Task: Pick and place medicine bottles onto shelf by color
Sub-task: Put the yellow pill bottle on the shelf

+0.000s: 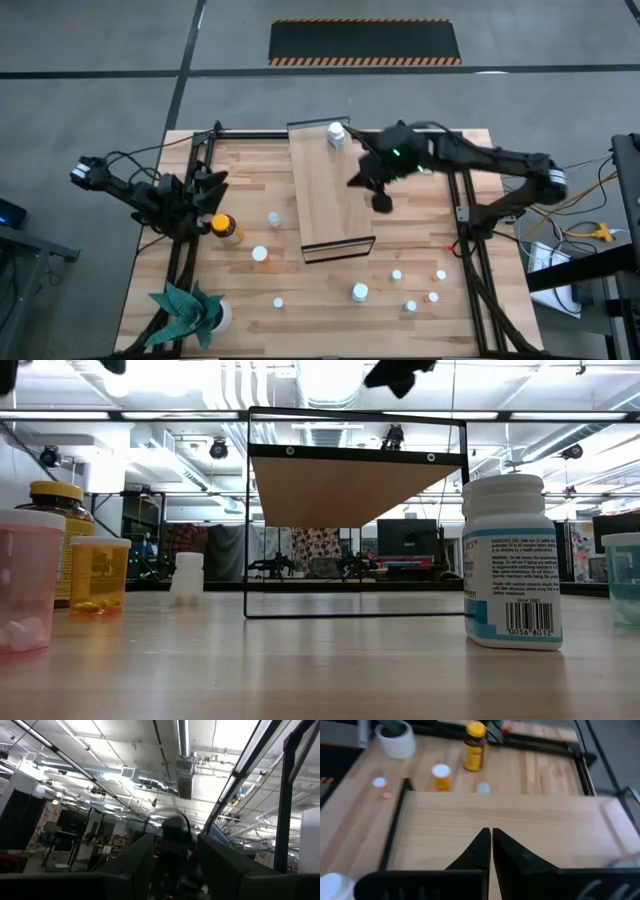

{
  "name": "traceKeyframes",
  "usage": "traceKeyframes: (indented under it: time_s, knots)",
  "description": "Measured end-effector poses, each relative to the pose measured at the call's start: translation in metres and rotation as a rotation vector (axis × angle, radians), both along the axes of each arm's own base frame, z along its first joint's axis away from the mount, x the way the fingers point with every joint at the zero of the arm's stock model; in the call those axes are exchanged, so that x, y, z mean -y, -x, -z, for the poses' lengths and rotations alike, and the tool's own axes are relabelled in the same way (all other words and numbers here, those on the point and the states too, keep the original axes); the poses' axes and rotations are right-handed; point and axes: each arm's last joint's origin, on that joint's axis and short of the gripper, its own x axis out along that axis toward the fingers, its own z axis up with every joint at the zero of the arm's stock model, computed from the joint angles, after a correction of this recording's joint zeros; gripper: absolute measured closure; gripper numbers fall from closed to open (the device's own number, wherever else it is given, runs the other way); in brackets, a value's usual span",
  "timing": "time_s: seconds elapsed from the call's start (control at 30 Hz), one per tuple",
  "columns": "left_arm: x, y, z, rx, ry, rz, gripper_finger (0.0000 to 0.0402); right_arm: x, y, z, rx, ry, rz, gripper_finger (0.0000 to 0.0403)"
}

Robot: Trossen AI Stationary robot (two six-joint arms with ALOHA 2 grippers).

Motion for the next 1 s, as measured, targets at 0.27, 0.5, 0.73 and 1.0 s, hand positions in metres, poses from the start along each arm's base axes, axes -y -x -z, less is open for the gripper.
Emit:
traceKeyframes:
  time_s: [0.27,0.5,0.73,1.0]
  knots:
    - [0.024,-0.056,-0.037,-0.210,0.097,-0.163,0.0265,-0.022,0.048,0.047,0.136,-0.018,-0.032,0.0394]
    - [0.037,-0.084,-0.039,-0.466,0.329,-0.266,0.0265,-0.028,0.078,0.085,0.186,-0.044,-0.026,0.0394]
    - [0.042,-0.090,-0.028,-0.674,0.576,-0.132,0.0265,-0.029,0.094,0.109,0.215,-0.044,-0.025,0.0394]
    - [0.031,-0.070,-0.017,-0.964,0.855,-0.151,0.0265,-0.029,0.098,0.114,0.245,-0.036,-0.028,0.0394]
